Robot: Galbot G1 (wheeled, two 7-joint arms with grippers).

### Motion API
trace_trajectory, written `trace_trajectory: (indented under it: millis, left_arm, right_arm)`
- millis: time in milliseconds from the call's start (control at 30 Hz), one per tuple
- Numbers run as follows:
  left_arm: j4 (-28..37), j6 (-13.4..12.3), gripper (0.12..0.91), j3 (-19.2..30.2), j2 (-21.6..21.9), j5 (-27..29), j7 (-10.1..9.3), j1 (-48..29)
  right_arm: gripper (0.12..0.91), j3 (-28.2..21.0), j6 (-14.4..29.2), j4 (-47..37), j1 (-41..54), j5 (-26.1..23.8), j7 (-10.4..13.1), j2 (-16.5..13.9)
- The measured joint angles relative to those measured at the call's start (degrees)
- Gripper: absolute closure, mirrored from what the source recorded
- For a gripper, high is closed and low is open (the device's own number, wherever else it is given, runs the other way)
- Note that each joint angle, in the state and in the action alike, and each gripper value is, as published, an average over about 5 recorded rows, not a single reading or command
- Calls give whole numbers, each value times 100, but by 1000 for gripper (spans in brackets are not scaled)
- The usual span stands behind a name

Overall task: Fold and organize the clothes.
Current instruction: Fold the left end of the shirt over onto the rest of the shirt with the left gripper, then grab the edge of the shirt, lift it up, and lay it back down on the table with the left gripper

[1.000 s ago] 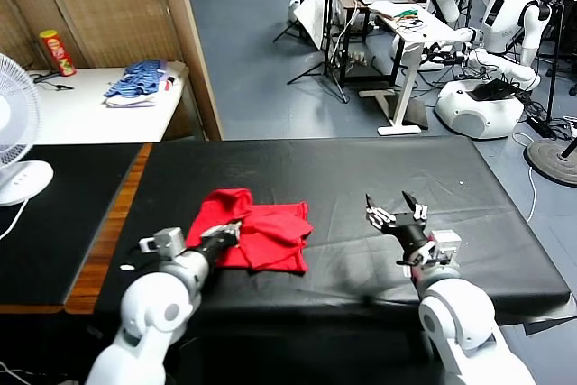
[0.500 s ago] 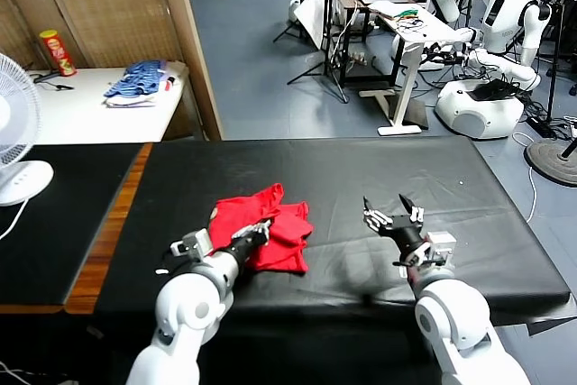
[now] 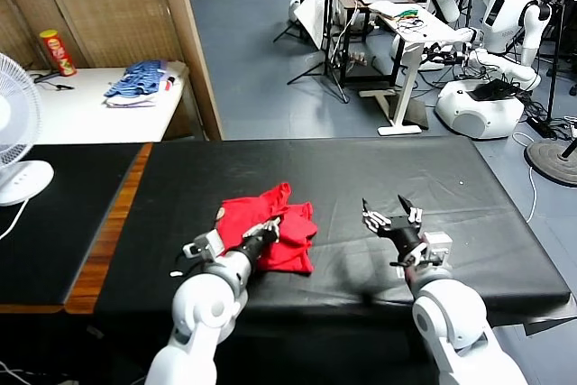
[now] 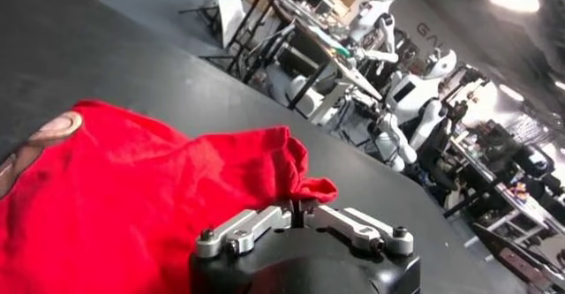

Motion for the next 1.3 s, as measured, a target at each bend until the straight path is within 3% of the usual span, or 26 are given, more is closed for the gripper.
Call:
trace_trajectory:
  millis: [100,167,400,467,567,700,867,1100,1300]
  left_arm:
    - [112,-32,869,8,-63,5,31,-18]
    - [162,-54,816,5,-101,-130,31,-40]
    - [235,-172,443,-138,-53,-664,52,-200]
    - [182,-220,335,-223,84,-558,177,-247]
    - [99,-360,249,-399,434,-209,441,-242]
    - [76,-609,234,-706,1073,325,731,-102]
    - [112,-791,232,-1095,1569,746,858,159]
    - [249,-872,232,-1399,1655,765,932,390]
    - [328,-853,232,-1531,1577,245,930,434]
  right_arm:
    - [227,-44,1,-43,43,-6,-27,-10]
    - [227,-86,0,-80,82,-11,-38,-17]
    - [227,-423,-34,-274,326,-11,-151,-84]
    - [227,-614,-57,-344,450,-10,-232,-78]
    - [227,-943,-85,-460,676,-62,-325,-23]
    - [227,-1478,-96,-734,1028,-393,-381,135]
    - [227,-2084,-214,-1247,1262,-1072,-407,373]
    - [227,-2406,-329,-1750,1283,-2023,-371,586]
    - [227,-2349,-35,-1819,1297,-1771,-250,769]
